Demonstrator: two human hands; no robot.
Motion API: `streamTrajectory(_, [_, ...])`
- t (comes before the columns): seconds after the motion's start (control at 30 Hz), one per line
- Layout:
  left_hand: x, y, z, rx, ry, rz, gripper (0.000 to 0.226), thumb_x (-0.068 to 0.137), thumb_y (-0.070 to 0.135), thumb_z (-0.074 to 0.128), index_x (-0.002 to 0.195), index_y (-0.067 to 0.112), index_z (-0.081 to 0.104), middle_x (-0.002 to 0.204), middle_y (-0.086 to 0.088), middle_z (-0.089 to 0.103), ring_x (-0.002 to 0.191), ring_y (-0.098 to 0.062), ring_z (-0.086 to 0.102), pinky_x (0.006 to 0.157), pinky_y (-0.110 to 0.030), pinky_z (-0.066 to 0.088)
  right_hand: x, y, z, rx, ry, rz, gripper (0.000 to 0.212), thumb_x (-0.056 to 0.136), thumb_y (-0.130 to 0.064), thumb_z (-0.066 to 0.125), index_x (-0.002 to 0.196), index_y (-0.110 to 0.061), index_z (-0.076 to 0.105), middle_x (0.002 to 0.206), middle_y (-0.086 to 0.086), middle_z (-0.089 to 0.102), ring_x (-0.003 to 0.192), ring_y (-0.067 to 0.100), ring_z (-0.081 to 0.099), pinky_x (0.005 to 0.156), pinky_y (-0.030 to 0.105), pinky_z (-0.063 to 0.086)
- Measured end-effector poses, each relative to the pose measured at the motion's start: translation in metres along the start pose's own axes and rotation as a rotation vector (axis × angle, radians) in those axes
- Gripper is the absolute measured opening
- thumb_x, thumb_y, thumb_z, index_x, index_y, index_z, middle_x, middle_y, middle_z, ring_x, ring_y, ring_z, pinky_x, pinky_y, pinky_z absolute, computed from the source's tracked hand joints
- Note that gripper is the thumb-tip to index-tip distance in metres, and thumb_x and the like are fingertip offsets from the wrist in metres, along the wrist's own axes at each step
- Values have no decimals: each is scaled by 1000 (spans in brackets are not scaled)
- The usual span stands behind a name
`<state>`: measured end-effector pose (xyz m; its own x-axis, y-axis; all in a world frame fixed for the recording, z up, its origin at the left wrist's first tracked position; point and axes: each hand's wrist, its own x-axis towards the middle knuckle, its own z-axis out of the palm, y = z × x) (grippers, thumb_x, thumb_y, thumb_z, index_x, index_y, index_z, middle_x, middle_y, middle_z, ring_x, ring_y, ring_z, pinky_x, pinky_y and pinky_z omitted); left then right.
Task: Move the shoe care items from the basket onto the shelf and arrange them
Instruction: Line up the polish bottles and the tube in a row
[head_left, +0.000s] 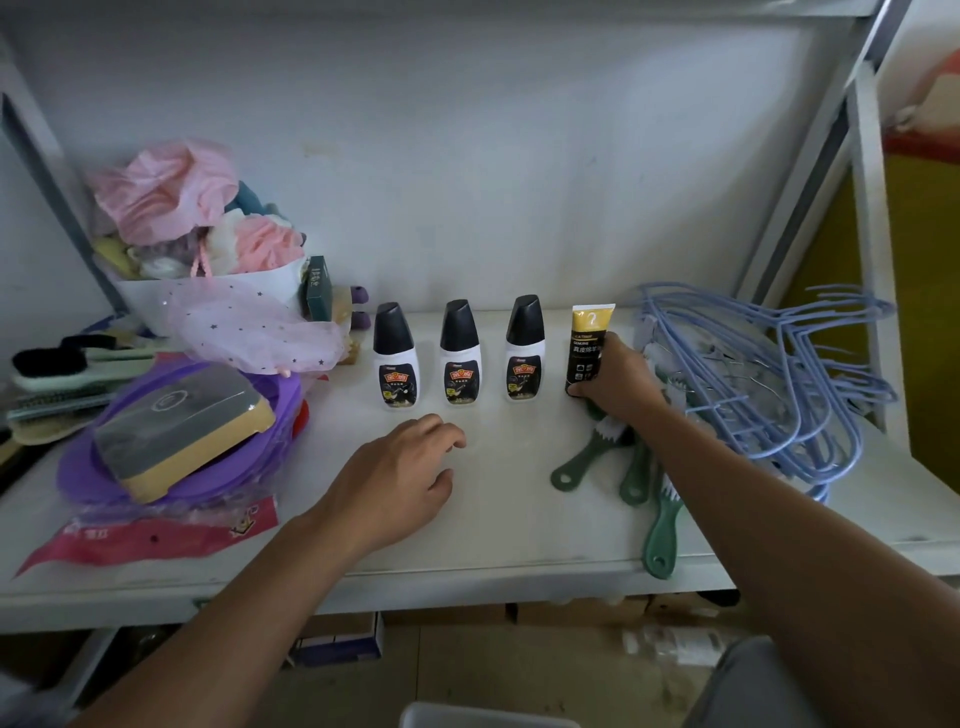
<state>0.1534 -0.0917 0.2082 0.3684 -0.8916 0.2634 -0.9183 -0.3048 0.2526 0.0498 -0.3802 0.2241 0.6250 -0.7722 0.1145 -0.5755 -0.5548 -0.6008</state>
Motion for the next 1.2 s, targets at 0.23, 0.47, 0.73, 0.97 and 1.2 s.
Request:
streamTrajectory(0.23, [-2, -1, -3, 6, -6, -7, 34, 98, 28, 57, 132, 28, 54, 126, 13, 53, 109, -8, 58, 85, -31, 55, 0, -2, 1, -25, 2, 10, 69, 76, -19, 83, 133, -8, 44, 122, 16, 62, 111, 32, 58, 79, 30, 40])
streamTrajectory(0.47, [-3, 0, -6, 3, -5, 5, 34, 98, 26, 57, 131, 26, 55, 125, 12, 53, 109, -9, 57, 83, -29, 53, -1, -3, 2, -37, -3, 24, 68, 78, -17, 82, 131, -5, 41, 124, 19, 59, 114, 35, 57, 80, 33, 41])
streamTrajectory(0.73, [-2, -2, -5, 2, -12, 2, 36, 98, 27, 58, 133, 26, 54, 128, 11, 54, 111, -10, 58, 85, -29, 54, -2, -5, 2, -31, -9, 36, 70, 77, -19, 83, 132, -7, 42, 125, 17, 60, 114, 33, 57, 80, 30, 40])
streamTrajectory(0.97, [-3, -5, -4, 18, -5, 6, 34, 98, 28, 57, 132, 28, 54, 126, 13, 52, 112, -8, 56, 84, -31, 54, -3, -4, 1, -19, -11, 26, 70, 74, -20, 84, 131, -8, 47, 122, 15, 62, 111, 32, 58, 79, 29, 41])
streamTrajectory(1.2, [-2, -6, -3, 19, -13, 2, 35, 98, 29, 57, 133, 29, 53, 129, 13, 52, 111, -8, 57, 85, -27, 54, -3, -2, 2, -27, -8, 11, 69, 73, -21, 84, 130, -8, 48, 120, 14, 64, 110, 31, 59, 79, 28, 40])
